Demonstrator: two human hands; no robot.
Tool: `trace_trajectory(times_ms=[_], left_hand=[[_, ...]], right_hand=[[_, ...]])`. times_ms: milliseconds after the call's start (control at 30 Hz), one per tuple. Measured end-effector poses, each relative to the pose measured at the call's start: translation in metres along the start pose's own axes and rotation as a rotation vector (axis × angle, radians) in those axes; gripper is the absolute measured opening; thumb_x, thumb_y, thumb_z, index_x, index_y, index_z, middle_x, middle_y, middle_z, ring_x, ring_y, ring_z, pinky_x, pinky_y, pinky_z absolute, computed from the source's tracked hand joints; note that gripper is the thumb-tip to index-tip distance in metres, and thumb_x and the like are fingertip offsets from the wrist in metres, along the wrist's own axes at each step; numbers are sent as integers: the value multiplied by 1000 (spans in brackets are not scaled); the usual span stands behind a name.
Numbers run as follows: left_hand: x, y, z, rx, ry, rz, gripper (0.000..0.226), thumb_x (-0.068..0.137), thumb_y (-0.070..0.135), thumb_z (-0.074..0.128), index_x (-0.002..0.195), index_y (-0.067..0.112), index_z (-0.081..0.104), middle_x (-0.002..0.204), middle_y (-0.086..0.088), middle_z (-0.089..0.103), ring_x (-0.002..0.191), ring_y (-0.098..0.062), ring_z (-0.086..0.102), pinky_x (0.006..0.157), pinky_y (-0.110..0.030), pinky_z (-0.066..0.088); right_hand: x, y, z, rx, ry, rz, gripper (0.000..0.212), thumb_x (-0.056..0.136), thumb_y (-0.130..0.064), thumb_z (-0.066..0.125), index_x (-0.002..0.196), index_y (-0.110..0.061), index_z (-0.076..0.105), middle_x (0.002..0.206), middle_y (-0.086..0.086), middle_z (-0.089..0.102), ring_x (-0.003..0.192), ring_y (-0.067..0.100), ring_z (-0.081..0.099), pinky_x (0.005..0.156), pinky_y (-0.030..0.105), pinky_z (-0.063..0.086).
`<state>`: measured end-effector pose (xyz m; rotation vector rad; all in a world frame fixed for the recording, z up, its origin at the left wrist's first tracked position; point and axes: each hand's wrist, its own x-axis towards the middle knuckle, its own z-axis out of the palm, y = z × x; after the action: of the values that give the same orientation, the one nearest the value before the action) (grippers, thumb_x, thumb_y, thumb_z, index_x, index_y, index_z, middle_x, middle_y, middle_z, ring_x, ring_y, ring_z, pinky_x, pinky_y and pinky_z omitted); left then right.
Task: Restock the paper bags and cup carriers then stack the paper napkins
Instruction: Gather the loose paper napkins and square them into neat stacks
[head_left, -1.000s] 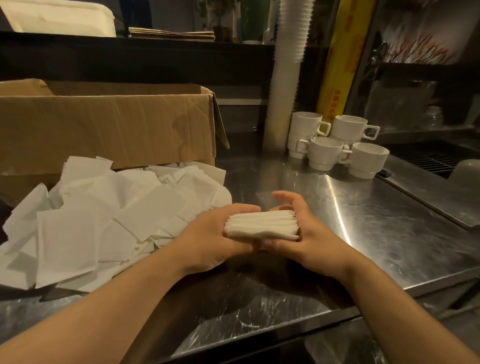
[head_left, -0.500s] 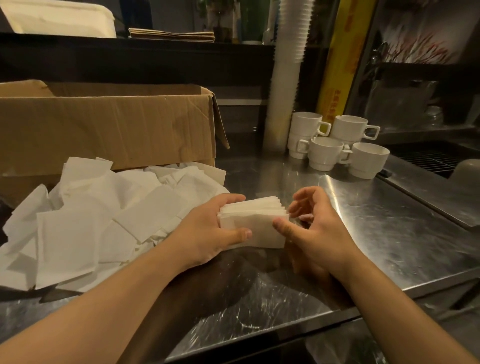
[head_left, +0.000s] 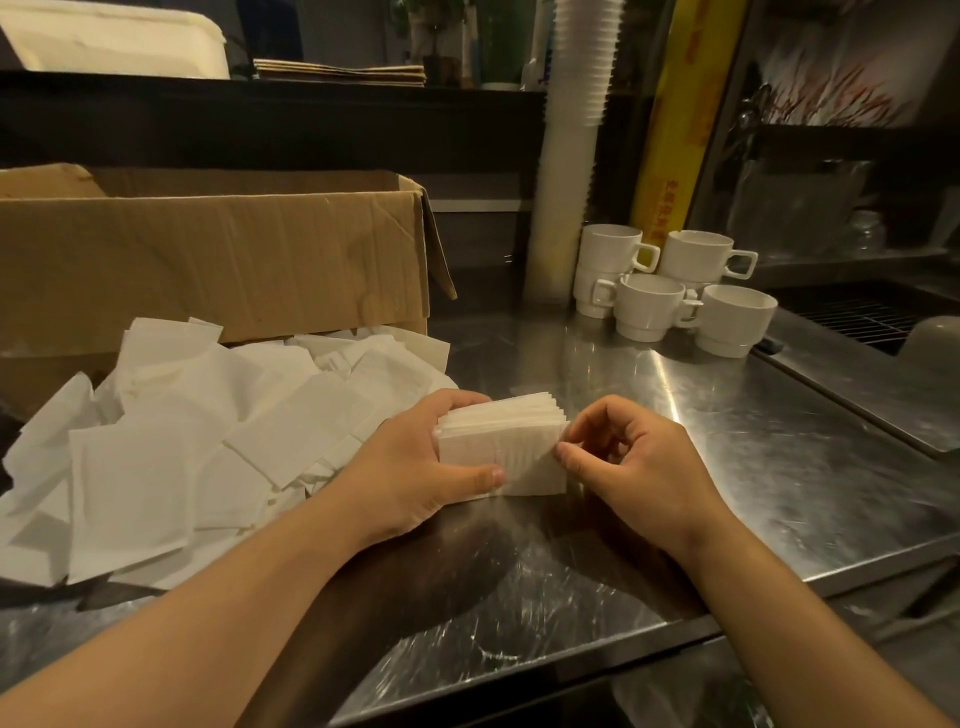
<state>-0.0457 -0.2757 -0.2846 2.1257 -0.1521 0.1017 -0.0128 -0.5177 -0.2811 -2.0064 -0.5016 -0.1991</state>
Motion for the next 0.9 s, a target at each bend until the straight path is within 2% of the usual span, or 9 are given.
trace_trajectory(times_ms=[233, 400, 567, 733, 900], left_hand=[[0, -1, 1, 12, -3, 2, 65, 80, 26, 89, 130, 41, 49, 120, 20, 57, 113, -11, 58, 95, -30, 60], [0, 0, 0, 0, -10, 5, 67, 80, 26, 89, 131, 43, 50, 120, 19, 58, 112, -12, 59, 93, -30, 61], [0, 0, 1, 7, -1, -3, 68, 79, 29, 89, 133, 42, 50, 120, 21, 59, 110, -10, 61, 93, -28, 60], [-1, 0, 1, -16, -17, -4, 67, 79, 28, 89, 132, 41, 50, 123, 20, 60, 114, -10, 59, 97, -31, 59], [-1, 1, 1, -25, -20, 8, 66, 80, 26, 89, 132, 41, 51, 121, 20, 61, 113, -11, 60, 95, -30, 60]], right_hand=[[1, -1, 0, -25, -22, 15, 16, 83, -31, 82, 92, -32, 69, 77, -6, 71, 69, 16, 68, 67, 36, 61], [0, -1, 1, -24, -76, 36, 10, 84, -29, 81, 85, -29, 71, 82, -6, 74, 78, 17, 70, 74, 42, 62], [1, 0, 1, 8, -43, 24, 10, 89, -25, 78, 83, -28, 69, 82, -3, 74, 77, 19, 70, 73, 43, 62], [3, 2, 1, -27, -10, 28, 19, 87, -31, 79, 96, -34, 62, 78, -4, 69, 71, 15, 67, 67, 34, 61], [1, 0, 0, -54, -59, 48, 13, 87, -31, 78, 91, -30, 66, 83, -8, 71, 75, 11, 66, 69, 29, 60]])
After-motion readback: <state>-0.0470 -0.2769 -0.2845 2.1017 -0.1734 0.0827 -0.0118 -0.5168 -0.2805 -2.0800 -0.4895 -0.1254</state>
